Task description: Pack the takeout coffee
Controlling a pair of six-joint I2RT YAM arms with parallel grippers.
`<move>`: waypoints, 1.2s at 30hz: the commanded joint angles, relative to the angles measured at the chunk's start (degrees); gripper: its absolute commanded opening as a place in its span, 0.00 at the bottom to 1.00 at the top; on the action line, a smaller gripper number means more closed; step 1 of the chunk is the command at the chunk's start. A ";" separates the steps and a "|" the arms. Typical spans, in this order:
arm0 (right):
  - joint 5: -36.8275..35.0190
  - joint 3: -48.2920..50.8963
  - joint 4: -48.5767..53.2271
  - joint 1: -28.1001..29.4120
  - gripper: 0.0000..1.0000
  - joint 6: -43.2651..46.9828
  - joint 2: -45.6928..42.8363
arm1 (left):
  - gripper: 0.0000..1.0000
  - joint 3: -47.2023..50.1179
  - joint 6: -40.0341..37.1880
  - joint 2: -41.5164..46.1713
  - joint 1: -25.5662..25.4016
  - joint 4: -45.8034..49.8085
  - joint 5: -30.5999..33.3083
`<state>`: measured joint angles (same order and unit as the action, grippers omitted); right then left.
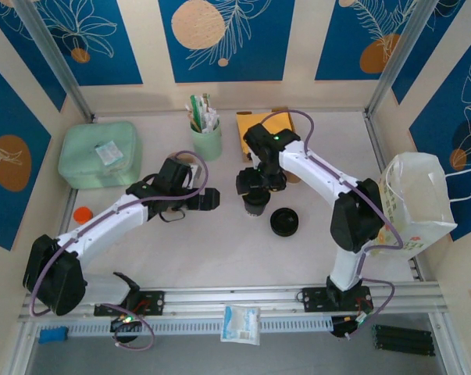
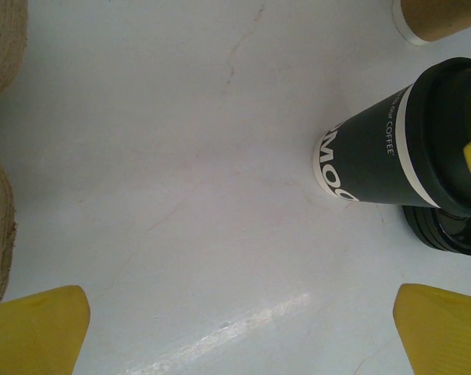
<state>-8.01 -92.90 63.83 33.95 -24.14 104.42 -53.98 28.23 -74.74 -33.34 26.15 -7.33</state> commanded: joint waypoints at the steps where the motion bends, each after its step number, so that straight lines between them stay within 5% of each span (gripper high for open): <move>1: -2.48 -2.27 1.63 0.75 0.88 1.17 0.95 | 0.99 0.36 -0.11 0.76 0.29 0.20 0.57; 21: -3.69 0.17 0.94 1.56 0.71 1.25 2.46 | 0.99 -0.14 -0.20 -0.06 0.56 -0.42 -0.21; 29: -3.37 -0.73 1.24 2.28 0.78 1.61 2.72 | 0.99 -0.20 0.07 0.03 0.48 -0.49 -0.31; 36: -4.81 -0.35 1.34 3.05 0.74 1.71 3.07 | 0.99 -0.34 0.16 -0.07 0.55 -0.60 -0.40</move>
<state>-12.34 -93.76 64.05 36.60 -22.72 106.10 -53.98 28.25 -74.74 -33.23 26.11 -7.38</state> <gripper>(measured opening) 0.744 0.993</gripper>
